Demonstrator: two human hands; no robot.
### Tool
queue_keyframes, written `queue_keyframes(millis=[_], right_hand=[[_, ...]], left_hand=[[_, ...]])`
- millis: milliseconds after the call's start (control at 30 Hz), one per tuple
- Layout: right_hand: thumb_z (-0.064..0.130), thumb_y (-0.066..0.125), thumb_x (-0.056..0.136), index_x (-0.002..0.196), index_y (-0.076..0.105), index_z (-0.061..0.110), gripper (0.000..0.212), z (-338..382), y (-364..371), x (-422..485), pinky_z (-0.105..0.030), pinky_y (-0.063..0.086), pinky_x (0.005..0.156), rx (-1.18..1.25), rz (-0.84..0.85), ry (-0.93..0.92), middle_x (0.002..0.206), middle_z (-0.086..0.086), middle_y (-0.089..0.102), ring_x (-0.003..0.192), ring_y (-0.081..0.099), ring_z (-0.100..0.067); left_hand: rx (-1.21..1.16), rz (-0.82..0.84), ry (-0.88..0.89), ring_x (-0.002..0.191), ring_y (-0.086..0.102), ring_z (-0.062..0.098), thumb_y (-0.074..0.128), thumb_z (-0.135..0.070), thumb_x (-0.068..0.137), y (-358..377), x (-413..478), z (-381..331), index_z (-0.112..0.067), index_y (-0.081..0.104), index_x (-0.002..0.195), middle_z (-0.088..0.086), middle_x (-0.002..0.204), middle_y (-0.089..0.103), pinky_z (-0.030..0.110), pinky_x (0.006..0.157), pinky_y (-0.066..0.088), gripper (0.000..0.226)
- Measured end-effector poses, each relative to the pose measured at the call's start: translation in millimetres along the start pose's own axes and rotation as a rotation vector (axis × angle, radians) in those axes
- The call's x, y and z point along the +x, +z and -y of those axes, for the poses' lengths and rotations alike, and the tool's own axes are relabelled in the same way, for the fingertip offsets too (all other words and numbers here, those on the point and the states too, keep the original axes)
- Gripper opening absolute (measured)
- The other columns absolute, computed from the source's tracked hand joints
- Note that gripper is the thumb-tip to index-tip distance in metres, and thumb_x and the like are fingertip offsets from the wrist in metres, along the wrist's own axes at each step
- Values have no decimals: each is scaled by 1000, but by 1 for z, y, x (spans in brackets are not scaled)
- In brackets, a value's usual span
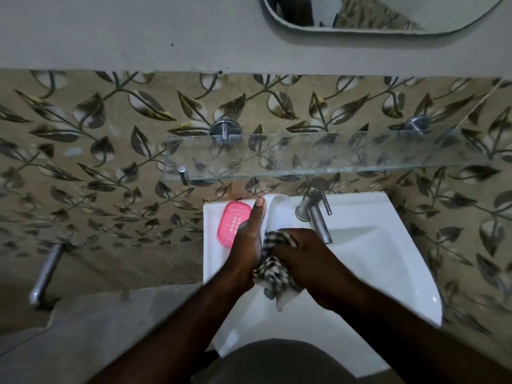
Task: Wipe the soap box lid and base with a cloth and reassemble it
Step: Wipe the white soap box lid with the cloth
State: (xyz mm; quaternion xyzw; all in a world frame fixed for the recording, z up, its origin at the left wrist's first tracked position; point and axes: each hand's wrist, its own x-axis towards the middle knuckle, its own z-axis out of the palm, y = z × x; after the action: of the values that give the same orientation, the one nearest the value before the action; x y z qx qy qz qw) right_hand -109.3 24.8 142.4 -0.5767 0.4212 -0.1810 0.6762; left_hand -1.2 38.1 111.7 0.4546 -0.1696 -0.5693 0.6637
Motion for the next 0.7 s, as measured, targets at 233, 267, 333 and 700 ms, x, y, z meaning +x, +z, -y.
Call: queue_keyframes(millis=[233, 267, 333, 700], right_hand=[[2, 53, 78, 67, 52, 8, 13, 15, -11, 32, -21, 33, 41, 631, 0, 72, 62, -8, 47, 51, 44, -18], [-2, 51, 82, 67, 53, 8, 18, 13, -11, 30, -20, 34, 40, 611, -40, 47, 60, -8, 49, 49, 46, -18], [-3, 49, 92, 70, 58, 5, 25, 6, -9, 21, -22, 45, 40, 544, -121, -19, 62, -14, 57, 49, 58, -22], [2, 60, 88, 90, 61, 3, 3, -6, -17, -6, -29, 50, 54, -722, -16, -363, 83, -17, 64, 66, 66, -30]], left_hand=[[79, -50, -66, 86, 71, 22, 59, -59, 70, -9, 1, 14, -17, 79, 86, 7, 92, 77, 36, 85, 55, 49], [106, -47, -68, 87, 71, 23, 58, -60, 68, -9, 1, 16, -22, 81, 80, 5, 90, 77, 37, 88, 53, 46], [154, -18, -102, 81, 72, 20, 55, -57, 68, -11, 3, 16, -25, 80, 69, -1, 79, 77, 36, 85, 54, 41], [142, -34, -68, 67, 73, 13, 46, -52, 94, 2, 16, -10, -17, 64, 115, -2, 75, 77, 27, 64, 58, 45]])
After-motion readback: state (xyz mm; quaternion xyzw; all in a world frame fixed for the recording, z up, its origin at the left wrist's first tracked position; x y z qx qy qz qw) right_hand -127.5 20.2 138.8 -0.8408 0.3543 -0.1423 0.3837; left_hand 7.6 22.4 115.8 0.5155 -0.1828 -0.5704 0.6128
